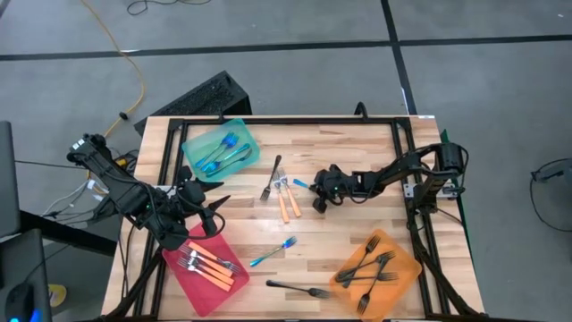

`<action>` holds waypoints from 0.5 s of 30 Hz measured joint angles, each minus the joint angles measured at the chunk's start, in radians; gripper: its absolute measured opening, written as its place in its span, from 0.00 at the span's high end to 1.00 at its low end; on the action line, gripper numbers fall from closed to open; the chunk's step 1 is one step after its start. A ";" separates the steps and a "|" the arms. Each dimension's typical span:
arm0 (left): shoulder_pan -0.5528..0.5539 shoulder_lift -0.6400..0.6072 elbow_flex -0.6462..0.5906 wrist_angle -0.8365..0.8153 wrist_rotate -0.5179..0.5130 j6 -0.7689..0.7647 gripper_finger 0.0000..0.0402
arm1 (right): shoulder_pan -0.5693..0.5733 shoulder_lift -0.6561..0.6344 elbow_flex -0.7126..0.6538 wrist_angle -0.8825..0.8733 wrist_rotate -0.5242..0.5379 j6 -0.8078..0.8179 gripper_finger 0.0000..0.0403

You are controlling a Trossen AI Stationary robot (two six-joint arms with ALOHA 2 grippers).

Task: Sort silverware by color (type)
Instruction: Put the blue fork into the blue bin

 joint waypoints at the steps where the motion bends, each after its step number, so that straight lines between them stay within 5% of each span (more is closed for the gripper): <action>1: 0.000 0.000 0.000 0.000 0.000 0.000 0.57 | 0.001 0.001 0.000 0.015 0.000 0.011 0.94; 15: 0.000 0.000 0.000 0.015 -0.093 -0.018 0.57 | -0.004 -0.080 0.008 0.225 -0.004 0.018 0.94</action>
